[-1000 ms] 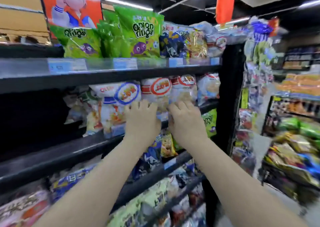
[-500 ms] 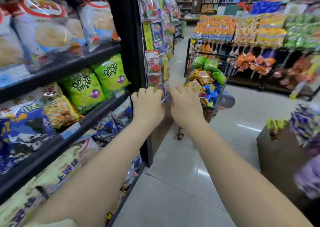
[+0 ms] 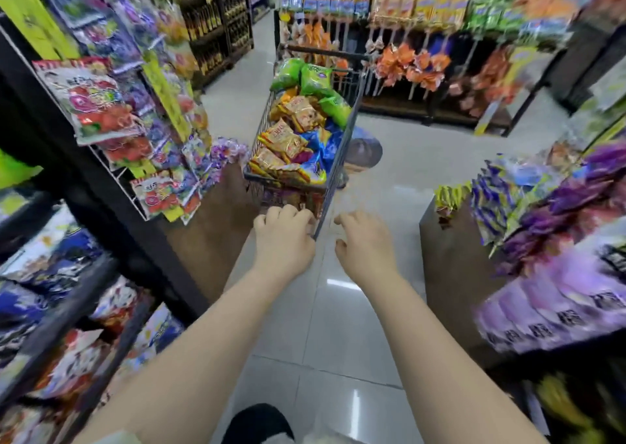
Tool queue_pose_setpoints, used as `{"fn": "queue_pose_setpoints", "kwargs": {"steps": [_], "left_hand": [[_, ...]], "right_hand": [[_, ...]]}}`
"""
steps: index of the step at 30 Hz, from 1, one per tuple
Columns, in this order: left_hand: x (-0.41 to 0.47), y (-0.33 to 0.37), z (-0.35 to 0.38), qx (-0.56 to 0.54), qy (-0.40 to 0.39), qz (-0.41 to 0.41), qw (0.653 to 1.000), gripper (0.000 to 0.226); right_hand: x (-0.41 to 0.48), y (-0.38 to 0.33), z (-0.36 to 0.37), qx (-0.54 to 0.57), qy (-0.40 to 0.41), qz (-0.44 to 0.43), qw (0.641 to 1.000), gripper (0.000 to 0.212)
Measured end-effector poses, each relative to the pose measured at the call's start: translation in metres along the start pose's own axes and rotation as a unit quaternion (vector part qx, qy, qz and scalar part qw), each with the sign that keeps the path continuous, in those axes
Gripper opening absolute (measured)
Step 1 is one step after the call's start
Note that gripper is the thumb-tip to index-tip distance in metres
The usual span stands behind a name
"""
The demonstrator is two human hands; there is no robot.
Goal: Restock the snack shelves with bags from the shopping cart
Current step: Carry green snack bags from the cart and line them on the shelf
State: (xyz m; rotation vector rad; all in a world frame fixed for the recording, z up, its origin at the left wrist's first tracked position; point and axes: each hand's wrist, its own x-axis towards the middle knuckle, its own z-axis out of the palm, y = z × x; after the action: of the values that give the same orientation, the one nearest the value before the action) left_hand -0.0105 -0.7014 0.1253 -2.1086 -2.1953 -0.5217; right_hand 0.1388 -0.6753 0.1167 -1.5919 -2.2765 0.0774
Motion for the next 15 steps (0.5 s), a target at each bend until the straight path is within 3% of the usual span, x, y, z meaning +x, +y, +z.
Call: {"fn": "queue_pose_setpoints", "kwargs": {"steps": [6, 15], "left_hand": [[0.101, 0.000, 0.059, -0.004, -0.078, 0.009, 0.997, 0.030], [0.329, -0.012, 0.132, -0.005, -0.108, 0.062, 0.992, 0.031]], "right_hand": [[0.077, 0.061, 0.041, 0.020, -0.023, 0.044, 0.999, 0.035], [0.276, 0.128, 0.081, -0.008, -0.023, 0.082, 0.996, 0.038]]}}
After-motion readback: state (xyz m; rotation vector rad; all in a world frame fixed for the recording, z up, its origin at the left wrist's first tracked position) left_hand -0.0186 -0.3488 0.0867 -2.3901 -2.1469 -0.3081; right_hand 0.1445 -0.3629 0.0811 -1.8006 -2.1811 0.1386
